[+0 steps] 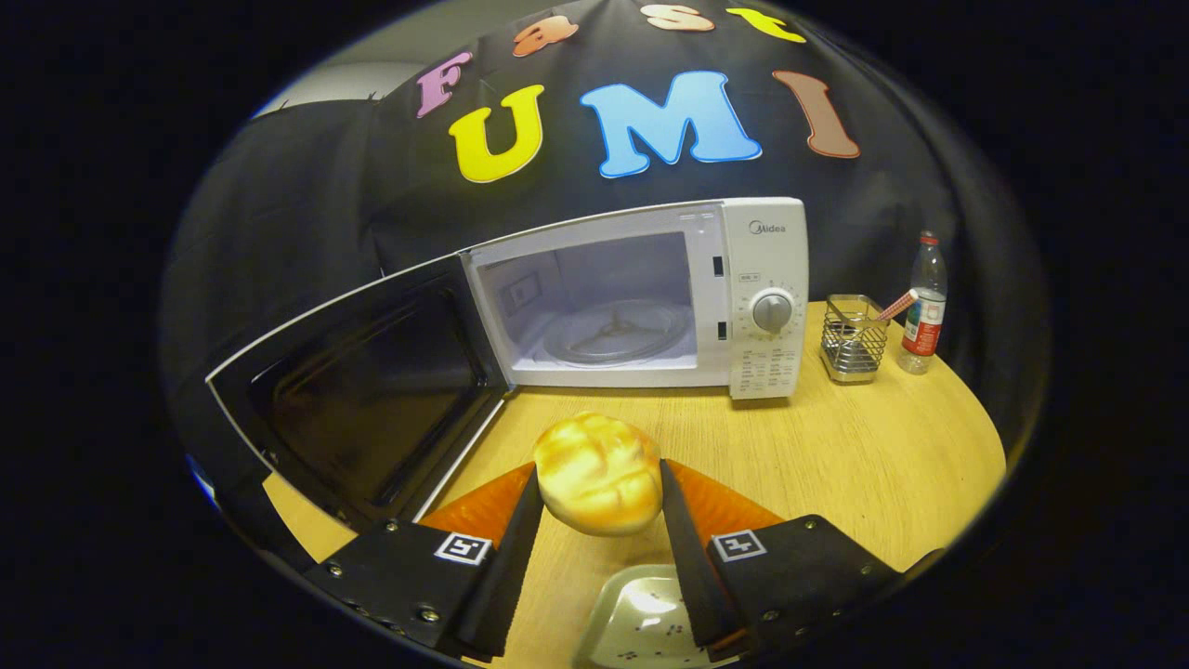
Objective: Open the microwave, put the food inside, and close the microwave door.
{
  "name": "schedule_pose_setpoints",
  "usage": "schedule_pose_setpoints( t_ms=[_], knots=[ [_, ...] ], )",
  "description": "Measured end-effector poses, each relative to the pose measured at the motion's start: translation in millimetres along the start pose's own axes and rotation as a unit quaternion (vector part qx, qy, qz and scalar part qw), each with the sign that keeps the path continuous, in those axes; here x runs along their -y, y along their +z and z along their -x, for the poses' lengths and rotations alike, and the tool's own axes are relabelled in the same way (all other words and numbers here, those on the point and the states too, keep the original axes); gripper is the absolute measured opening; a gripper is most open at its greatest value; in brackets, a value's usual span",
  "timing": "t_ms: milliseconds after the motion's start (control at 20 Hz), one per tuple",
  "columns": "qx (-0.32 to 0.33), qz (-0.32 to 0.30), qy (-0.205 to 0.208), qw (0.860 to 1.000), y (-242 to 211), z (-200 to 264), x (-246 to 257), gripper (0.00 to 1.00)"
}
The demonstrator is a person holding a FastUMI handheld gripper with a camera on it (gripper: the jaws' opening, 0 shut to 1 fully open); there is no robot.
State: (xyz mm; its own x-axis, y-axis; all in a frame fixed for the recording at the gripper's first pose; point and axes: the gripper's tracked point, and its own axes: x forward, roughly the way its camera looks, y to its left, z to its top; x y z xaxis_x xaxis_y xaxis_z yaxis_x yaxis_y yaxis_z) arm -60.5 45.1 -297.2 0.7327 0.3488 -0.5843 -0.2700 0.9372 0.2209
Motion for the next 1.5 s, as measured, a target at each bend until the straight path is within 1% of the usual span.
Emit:
schedule_pose_setpoints(
  t_ms=[250,500,650,750,950,1150,1300,1400,1500],
  knots=[
    [0.029,0.016,-0.02,0.999,42,-53,-19,0.71],
    [0.054,0.03,-0.04,0.997,69,-107,-34,0.71],
    [0.072,0.04,-0.066,0.994,82,-140,-32,0.71],
    [0.072,0.046,-0.085,0.993,87,-161,-28,0.71],
    [0.083,0.035,-0.106,0.99,95,-196,-22,0.71],
    [0.078,-0.006,-0.115,0.99,92,-223,-17,0.71],
    [0.096,-0.061,-0.121,0.986,94,-231,-17,0.72],
    [0.098,-0.089,-0.114,0.985,95,-238,-22,0.71],
    [0.099,-0.132,-0.095,0.982,98,-247,-28,0.71]
  ],
)
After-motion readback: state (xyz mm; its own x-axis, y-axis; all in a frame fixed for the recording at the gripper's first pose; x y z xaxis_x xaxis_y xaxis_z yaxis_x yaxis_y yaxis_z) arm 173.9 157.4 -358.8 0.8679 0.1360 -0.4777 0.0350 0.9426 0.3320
